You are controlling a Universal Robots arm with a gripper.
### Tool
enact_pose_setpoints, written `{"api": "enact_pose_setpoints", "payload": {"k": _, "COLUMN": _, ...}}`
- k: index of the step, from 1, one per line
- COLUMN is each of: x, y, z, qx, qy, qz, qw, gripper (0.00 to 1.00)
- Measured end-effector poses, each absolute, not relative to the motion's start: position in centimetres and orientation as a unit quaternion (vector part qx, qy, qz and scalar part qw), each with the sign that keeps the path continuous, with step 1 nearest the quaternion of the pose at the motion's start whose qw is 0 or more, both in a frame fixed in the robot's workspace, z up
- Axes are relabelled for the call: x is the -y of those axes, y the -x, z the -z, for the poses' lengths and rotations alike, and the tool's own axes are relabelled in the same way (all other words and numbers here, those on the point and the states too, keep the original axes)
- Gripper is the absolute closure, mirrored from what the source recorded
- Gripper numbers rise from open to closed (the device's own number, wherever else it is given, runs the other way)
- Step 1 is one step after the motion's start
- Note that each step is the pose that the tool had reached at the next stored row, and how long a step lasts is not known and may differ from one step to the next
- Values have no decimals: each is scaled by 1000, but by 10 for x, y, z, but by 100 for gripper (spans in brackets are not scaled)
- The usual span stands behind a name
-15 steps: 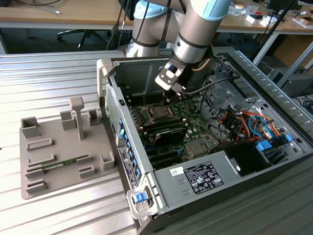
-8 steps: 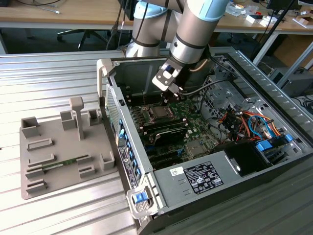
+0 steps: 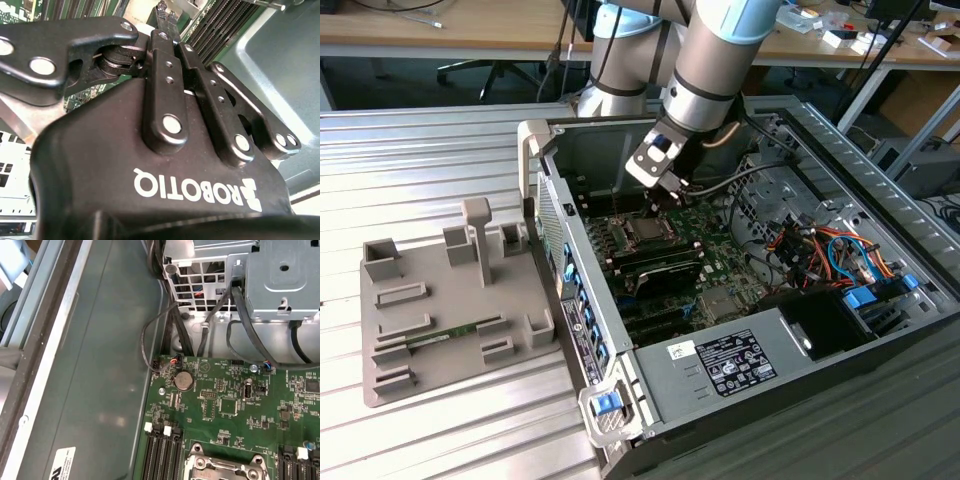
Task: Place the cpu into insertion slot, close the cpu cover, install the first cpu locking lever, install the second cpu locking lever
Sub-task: 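Close the cpu cover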
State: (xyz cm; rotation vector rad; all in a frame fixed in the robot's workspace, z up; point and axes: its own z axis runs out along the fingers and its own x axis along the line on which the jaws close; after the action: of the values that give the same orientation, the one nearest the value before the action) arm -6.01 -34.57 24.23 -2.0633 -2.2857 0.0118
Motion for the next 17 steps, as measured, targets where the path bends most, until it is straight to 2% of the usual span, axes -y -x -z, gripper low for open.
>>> {"api": "enact_pose_setpoints", "payload": {"k": 17, "x": 346, "y": 68, "z": -241, "qx": 742, "qy": 670, "qz": -4, "qw": 31, "gripper": 90}}
